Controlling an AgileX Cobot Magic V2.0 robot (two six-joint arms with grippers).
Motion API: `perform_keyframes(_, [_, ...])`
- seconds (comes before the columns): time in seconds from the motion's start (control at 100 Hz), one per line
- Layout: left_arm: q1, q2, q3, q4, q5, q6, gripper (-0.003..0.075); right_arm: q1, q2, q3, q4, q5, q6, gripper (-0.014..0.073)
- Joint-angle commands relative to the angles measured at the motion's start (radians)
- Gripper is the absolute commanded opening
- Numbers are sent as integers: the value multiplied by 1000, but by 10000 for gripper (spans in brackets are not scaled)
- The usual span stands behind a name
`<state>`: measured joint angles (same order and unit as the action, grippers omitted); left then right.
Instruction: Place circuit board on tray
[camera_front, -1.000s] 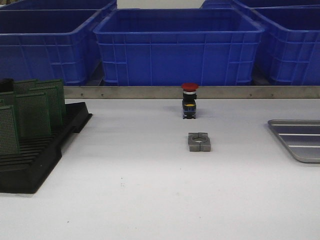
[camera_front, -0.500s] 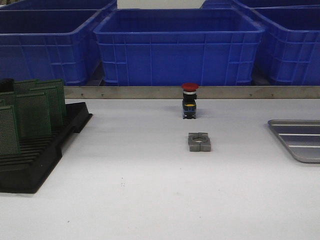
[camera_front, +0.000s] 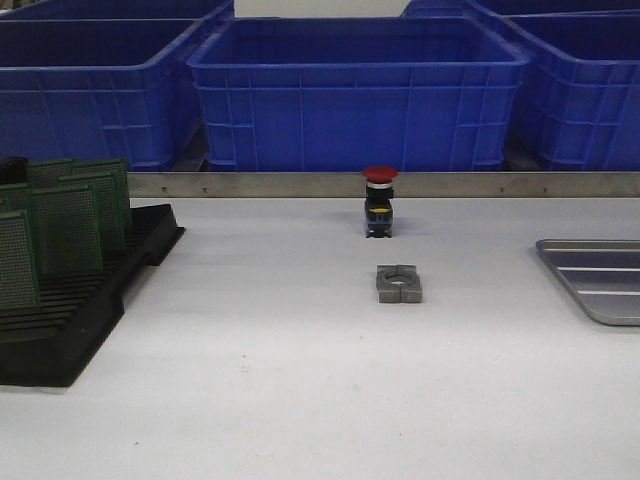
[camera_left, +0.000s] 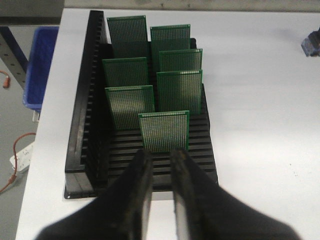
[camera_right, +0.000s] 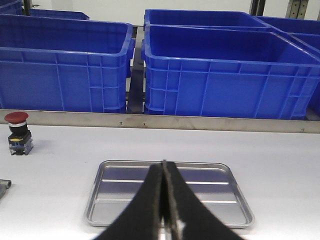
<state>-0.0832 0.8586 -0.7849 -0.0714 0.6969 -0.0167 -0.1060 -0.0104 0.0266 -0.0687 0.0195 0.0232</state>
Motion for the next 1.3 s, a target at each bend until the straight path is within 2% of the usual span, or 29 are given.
perform_keyframes(0.0, [1, 85, -77, -63, -45, 82, 314, -5, -26, -12, -10, -88, -8, -62])
perform_keyframes(0.03, [1, 121, -95, -86, -44, 126, 384, -5, -26, -12, -10, -88, -8, -62])
perform_keyframes(0.07, [1, 156, -115, -103, -36, 165, 440, -5, -26, -12, -10, -88, -8, -62])
perform_keyframes(0.14, [1, 223, -156, -117, -14, 245, 496, -5, -26, -12, -10, -88, -8, -62])
perform_keyframes(0.28, [1, 343, -236, -139, 38, 482, 493, -5, -26, -12, -10, -88, -8, -62])
perform_keyframes(0.42, [1, 451, -313, -195, 142, 839, 493, -5, -26, -12, -10, -88, -8, -62])
perform_keyframes(0.54, [1, 524, -348, -198, 189, 1225, 493, -5, -26, -12, -10, -88, -8, -62])
perform_keyframes(0.61, [1, 559, -352, -198, 189, 1394, 493, -5, -26, -12, -10, -88, -8, -62])
perform_keyframes(0.66, [1, 584, -354, -194, 187, 1460, 493, -5, -26, -12, -10, -88, -8, -62])
perform_keyframes(0.98, [1, 708, -354, -127, 111, 1487, 493, -5, -26, -12, -10, -88, -8, -62])
perform_keyframes(1.29, [1, 778, -370, -131, 131, 1487, 475, -5, -26, -12, -10, -88, -8, -62])
